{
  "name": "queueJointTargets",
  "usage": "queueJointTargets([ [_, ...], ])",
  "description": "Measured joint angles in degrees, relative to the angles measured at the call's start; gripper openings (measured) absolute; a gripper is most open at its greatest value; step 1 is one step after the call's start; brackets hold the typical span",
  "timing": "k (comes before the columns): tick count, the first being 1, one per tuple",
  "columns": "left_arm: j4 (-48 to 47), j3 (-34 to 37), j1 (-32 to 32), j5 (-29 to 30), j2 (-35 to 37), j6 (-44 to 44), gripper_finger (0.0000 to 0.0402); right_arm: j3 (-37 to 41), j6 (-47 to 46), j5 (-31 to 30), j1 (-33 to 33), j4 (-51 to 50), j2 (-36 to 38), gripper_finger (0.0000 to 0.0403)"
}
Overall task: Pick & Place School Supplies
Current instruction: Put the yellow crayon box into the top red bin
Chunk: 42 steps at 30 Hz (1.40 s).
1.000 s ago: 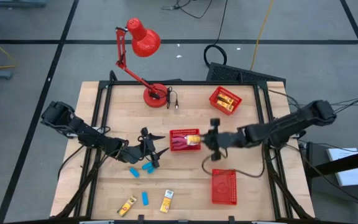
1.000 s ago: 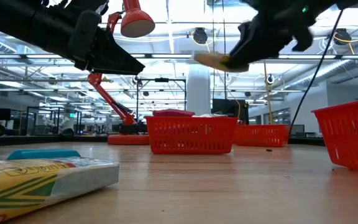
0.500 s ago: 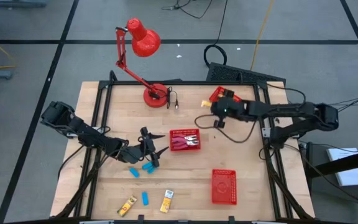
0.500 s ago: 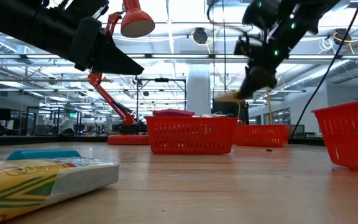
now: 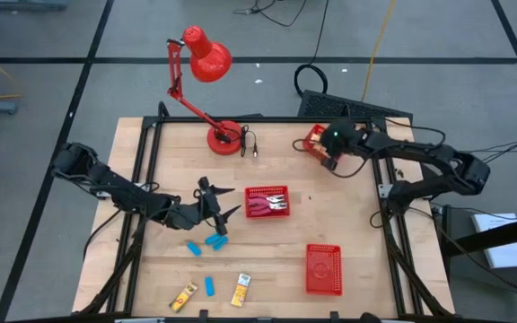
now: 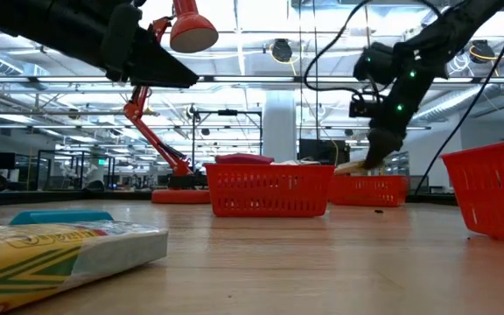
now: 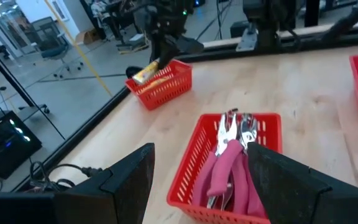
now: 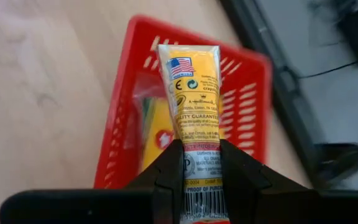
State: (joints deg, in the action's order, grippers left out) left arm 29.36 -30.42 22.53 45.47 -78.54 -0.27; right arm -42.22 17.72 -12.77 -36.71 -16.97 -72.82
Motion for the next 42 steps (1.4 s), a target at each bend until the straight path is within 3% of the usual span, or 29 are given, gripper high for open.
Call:
queueJointTargets([
  [3, -0.87, 0.01, -0.03, -0.03, -0.09, -0.05, 0.0259, 1.52, -0.61, 5.24, -3.09, 1.06, 0.02, 0.0065],
  [10, -0.95, 0.01, -0.07, -0.07, -0.07, -0.02, 0.0259, 5.72, -1.02, 5.61, -6.06, 7.86, 0.02, 0.0071],
  [18, -1.03, 0.01, -0.07, -0.15, -0.09, -0.02, 0.0259, 7.04, -3.48, 5.61, -6.76, 12.13, 0.02, 0.0229],
  [24, -1.37, 0.01, -0.07, -0.13, -0.09, -0.4, 0.0259, 7.04, -4.75, 6.71, -5.44, 17.13, 0.4, 0.0274],
  [31, -4.17, 0.03, -0.07, -0.55, -0.09, 1.29, 0.0259, 6.13, -3.73, 10.11, 9.32, 21.19, 2.09, 0.026],
  [38, -13.9, -0.12, 0.45, -10.96, -0.07, 13.18, 0.0259, 6.04, -9.27, 9.58, 28.7, 28.61, 2.08, 0.0252],
  [42, -23.02, -2.29, 2.35, -15.34, -0.08, 21.82, 0.0259, 6.02, -11.02, 4.71, 36.97, 31.39, 2.08, 0.0253],
])
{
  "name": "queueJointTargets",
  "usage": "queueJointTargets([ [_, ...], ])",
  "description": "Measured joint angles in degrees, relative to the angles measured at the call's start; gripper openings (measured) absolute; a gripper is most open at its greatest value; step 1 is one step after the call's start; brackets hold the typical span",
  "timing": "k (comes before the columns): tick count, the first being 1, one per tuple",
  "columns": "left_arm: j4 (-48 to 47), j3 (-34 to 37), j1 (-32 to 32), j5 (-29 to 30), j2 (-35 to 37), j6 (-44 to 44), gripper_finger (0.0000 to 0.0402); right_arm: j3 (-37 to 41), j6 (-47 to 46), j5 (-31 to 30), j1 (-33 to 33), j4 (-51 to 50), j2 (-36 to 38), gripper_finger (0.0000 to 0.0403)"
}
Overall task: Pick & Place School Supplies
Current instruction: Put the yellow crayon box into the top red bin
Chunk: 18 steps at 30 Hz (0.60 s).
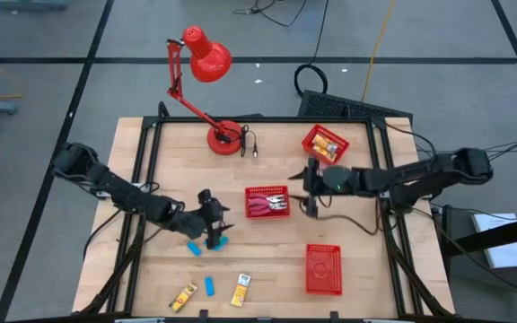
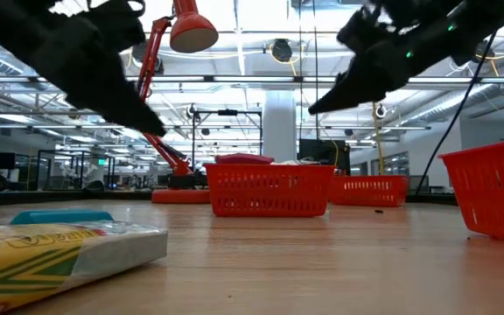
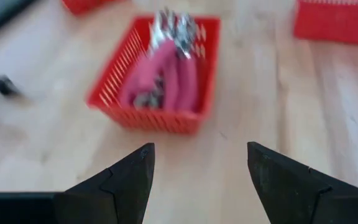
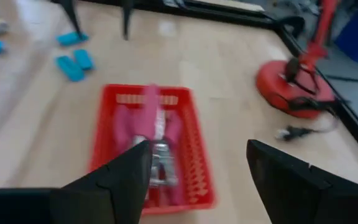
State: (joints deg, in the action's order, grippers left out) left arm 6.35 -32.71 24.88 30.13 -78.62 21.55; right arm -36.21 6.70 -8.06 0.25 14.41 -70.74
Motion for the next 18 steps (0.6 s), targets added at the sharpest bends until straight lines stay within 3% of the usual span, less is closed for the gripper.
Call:
queueJointTargets([
  [6, -20.66, -7.69, 7.95, 0.97, 0.0, 13.18, 0.0259, 0.0, -1.85, -8.56, 10.24, 0.37, -0.02, 0.0253],
  [11, -39.17, -14.72, 16.65, -2.23, 0.01, 31.38, 0.0259, 0.0, -3.96, -13.28, 15.77, 0.32, -0.02, 0.0253],
  [18, -42.56, -17.79, 27.99, -7.67, -0.39, 53.06, 0.0259, 0.0, -4.11, -16.13, 19.07, 0.37, -0.02, 0.0253],
])
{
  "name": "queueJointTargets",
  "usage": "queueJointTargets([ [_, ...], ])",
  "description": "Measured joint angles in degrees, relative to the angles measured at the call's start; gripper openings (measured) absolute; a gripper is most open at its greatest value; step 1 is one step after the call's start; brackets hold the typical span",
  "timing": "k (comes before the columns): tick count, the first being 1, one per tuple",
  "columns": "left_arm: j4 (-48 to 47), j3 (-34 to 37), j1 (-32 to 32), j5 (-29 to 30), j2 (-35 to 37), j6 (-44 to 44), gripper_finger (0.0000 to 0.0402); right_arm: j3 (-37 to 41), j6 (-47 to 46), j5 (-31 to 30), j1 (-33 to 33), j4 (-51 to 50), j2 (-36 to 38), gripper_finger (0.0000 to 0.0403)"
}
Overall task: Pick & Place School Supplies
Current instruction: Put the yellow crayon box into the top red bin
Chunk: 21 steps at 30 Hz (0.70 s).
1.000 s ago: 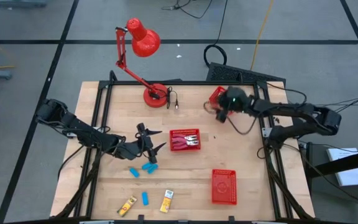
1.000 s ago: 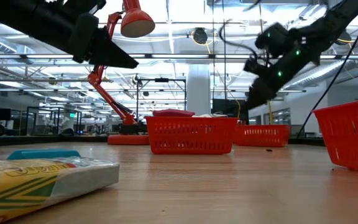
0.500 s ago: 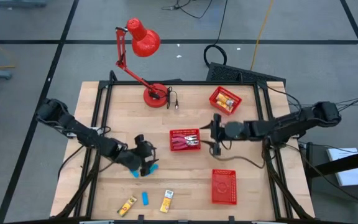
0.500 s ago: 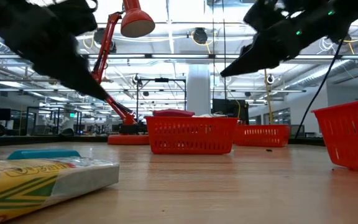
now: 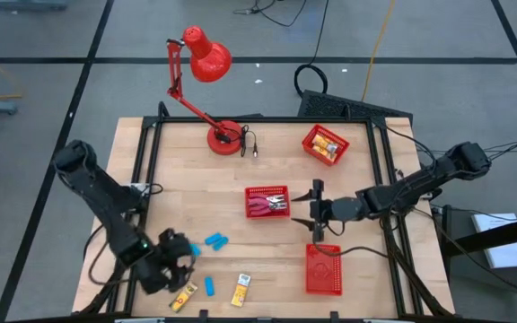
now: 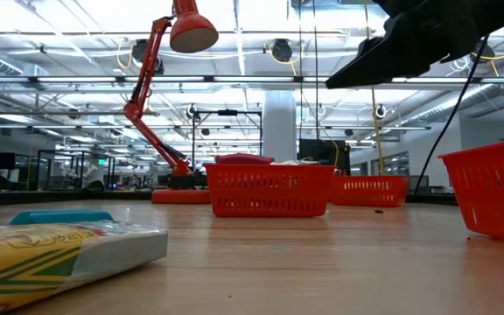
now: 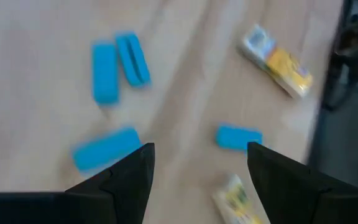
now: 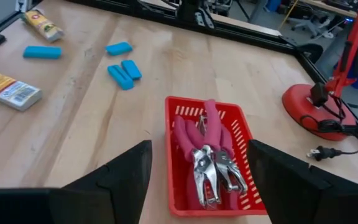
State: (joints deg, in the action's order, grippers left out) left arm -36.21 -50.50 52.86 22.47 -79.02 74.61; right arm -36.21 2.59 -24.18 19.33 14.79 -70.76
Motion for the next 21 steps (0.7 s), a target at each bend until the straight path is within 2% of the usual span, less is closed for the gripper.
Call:
queueJointTargets([
  [4, 3.41, 0.02, 3.88, -3.8, -3.75, 9.88, 0.0259, -0.02, -0.13, -0.02, 0.83, -0.06, -0.02, 0.0254],
  [9, 9.32, -1.39, 5.72, -7.68, -11.98, 15.89, 0.0259, -0.02, 1.36, 0.01, 1.95, -1.59, -0.02, 0.0254],
  [14, 5.48, -8.09, 5.66, -10.24, -18.82, 18.86, 0.0259, -0.02, 1.69, 0.52, 2.24, -4.45, -0.02, 0.0254],
  [21, -5.86, -18.1, 5.62, -10.52, -22.77, 24.85, 0.0259, -0.04, 2.37, 3.42, 3.28, -7.51, 0.04, 0.0254],
])
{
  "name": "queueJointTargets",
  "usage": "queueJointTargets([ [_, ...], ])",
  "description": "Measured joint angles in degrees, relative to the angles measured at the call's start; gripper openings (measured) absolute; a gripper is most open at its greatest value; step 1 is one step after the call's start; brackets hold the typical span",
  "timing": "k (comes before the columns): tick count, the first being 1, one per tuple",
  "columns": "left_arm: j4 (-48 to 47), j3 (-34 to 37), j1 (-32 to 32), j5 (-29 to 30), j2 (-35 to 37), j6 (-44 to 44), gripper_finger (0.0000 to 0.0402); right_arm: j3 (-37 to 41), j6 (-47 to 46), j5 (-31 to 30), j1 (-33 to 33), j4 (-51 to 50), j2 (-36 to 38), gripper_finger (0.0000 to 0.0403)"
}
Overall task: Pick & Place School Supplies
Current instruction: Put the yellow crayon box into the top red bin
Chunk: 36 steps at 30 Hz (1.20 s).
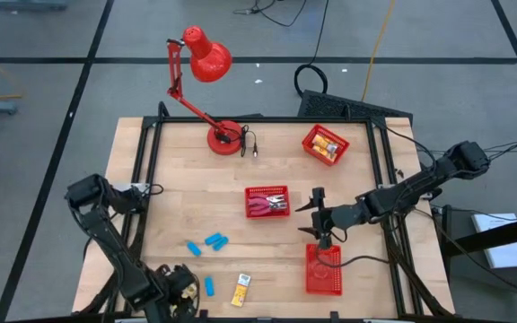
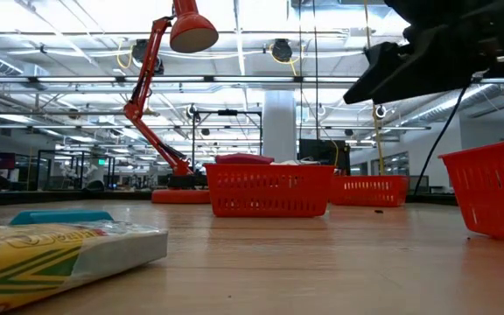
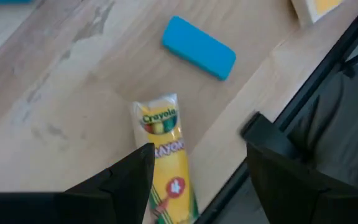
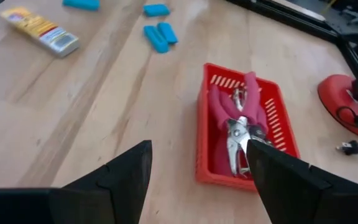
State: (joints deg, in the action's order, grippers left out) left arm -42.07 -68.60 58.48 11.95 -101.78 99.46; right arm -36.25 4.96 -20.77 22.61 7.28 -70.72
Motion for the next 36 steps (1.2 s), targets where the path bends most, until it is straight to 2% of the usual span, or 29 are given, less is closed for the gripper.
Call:
queueJointTargets([
  [10, -0.37, -2.31, 0.17, -6.99, -5.51, 7.1, 0.0259, 0.0, 2.93, -0.07, 3.73, -1.14, 0.0, 0.0254],
  [21, -0.62, -2.31, 0.0, -7.44, -6.16, 9.18, 0.026, 0.0, 1.15, -0.13, 5.74, -4.35, 0.02, 0.0254],
  [32, 4.59, -2.31, -1.0, -5.94, -6.79, 8.58, 0.026, 0.0, 0.43, -0.31, 6.38, -5.86, 0.02, 0.0254],
  [36, 4.77, -2.31, -1.46, -7.87, -8.19, 7.92, 0.026, 0.0, 0.51, -0.36, 6.38, -5.86, 0.02, 0.0254],
])
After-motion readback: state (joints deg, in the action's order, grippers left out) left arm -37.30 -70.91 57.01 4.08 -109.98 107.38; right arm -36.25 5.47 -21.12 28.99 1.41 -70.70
